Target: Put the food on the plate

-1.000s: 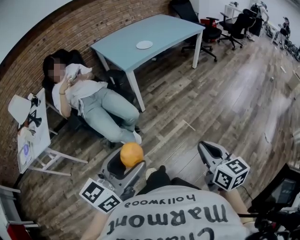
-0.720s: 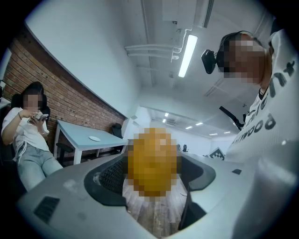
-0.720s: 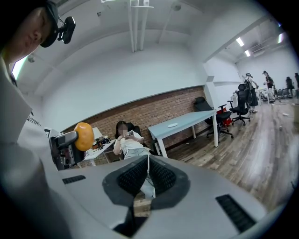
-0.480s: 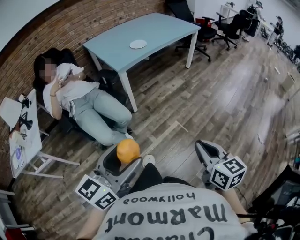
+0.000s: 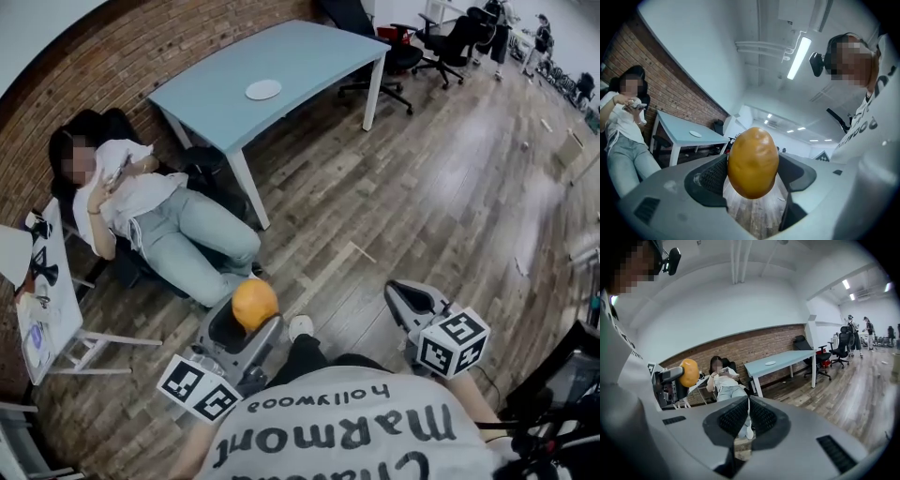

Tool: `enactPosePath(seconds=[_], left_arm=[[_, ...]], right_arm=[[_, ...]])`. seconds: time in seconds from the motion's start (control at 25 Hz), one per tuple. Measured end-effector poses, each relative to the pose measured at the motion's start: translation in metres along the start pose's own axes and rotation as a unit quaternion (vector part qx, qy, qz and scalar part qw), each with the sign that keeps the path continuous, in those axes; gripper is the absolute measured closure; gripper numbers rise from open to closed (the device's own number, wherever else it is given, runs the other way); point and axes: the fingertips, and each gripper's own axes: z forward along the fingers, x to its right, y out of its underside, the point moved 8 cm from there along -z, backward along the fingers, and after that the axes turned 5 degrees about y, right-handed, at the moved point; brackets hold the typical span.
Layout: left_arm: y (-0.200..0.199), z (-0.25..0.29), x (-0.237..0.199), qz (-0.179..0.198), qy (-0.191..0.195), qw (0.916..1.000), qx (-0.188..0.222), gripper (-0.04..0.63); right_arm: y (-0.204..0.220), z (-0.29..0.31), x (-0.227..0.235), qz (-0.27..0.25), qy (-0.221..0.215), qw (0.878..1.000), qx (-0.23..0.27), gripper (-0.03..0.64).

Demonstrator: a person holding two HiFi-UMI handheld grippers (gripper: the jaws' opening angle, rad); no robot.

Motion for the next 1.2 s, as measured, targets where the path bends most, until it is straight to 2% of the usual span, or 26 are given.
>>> enactPosePath(seconds=[0.08,0.16,0.68,1.2], left_arm=[[-0.005,0.009,-0.014,-0.005,0.005,1.0,0.001,0.267],[-0.012,0.021,-0.029,0.008,0.013,0.9999,0.002,0.267],[-0.065,0.09,-0.124,0.035,0.044,0.9984,0.012,0.267],[-0.117,0.128,-0.22,0.039,0.05,0.998,0.002,0.267]], right_arm=[[-0.006,0.007,0.007,0.01,0.01,1.0,-0.002,0.604],[-0.013,0.017,0.013,0.019,0.017,1.0,0.002,0.604],[-0.074,0.11,0.035,0.019,0.038,0.999,0.013,0.604],[-0.135,0.214,0.033,0.018,0.027,0.999,0.023,0.604]])
